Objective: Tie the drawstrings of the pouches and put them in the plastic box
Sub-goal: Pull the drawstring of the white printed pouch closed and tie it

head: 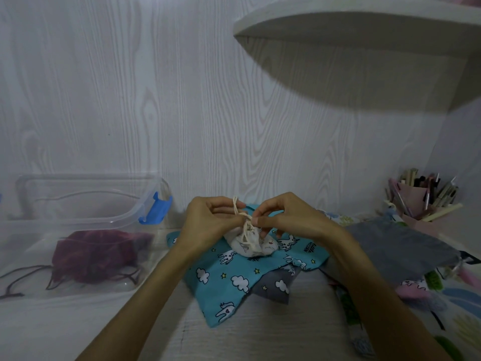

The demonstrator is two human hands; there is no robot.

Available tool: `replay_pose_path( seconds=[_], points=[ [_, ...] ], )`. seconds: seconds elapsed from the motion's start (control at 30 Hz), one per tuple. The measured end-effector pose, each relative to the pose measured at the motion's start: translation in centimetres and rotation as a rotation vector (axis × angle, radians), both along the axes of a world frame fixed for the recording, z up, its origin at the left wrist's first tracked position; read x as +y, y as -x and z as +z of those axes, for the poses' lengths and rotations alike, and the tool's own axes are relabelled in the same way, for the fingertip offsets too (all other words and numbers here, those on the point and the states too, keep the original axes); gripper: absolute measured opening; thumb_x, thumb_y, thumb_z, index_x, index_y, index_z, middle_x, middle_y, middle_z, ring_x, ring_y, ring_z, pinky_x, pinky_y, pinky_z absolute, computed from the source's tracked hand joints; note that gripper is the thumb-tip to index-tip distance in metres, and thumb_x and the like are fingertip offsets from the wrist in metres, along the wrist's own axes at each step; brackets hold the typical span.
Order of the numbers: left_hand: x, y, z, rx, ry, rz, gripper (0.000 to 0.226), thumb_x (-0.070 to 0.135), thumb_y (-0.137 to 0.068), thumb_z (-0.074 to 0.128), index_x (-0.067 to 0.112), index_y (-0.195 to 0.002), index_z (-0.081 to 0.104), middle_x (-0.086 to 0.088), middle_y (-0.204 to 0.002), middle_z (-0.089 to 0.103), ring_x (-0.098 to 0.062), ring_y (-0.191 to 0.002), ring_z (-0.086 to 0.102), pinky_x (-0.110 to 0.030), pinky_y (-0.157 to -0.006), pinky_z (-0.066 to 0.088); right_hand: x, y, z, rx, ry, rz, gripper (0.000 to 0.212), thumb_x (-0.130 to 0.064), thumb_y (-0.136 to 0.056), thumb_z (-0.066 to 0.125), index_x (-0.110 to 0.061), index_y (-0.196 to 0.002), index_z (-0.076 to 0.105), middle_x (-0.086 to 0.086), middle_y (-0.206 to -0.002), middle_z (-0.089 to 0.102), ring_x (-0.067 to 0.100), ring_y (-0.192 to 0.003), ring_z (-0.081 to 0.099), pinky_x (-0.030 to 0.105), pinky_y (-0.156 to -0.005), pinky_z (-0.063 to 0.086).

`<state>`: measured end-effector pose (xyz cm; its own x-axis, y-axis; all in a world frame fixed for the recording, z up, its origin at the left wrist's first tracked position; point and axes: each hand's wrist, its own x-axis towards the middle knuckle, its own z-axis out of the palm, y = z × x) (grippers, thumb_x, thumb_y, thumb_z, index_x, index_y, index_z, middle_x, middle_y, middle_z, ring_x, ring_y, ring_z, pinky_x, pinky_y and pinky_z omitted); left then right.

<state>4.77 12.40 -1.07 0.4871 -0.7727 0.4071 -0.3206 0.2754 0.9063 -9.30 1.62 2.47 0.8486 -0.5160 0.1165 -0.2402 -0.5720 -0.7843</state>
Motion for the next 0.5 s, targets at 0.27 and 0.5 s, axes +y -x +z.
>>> replay_pose_path(
  seconds=[0.27, 0.5],
  points=[
    [-0.2, -0.3, -0.86, -0.238, 0.041, 0.187, 0.012, 0.018, -0.07, 0.08, 0.023, -0.081, 0.077, 0.009, -0.078, 0.074, -0.011, -0.07, 0.069, -0.03, -0.065, 0.059, 0.13, 0.33, 0.15, -0.004, -0.113, -0.025, 0.012, -0.022, -0.086, 0.066, -0.014, -0.091, 0.072, 0.001, -0.084, 0.073, 0.008, -0.068, 0.07, 0.013, -0.053, 0.048],
    [-0.13, -0.24, -0.97, -0.274, 0.1, 0.16, 0.011, 0.019, -0.069, 0.081, 0.02, -0.078, 0.076, 0.005, -0.071, 0.074, -0.012, -0.064, 0.069, -0.031, -0.061, 0.059, -0.02, 0.19, -0.12, -0.007, -0.209, -0.03, 0.014, -0.026, -0.085, 0.066, -0.023, -0.098, 0.071, -0.005, -0.08, 0.072, 0.004, -0.064, 0.066, 0.013, -0.054, 0.048]
  ],
)
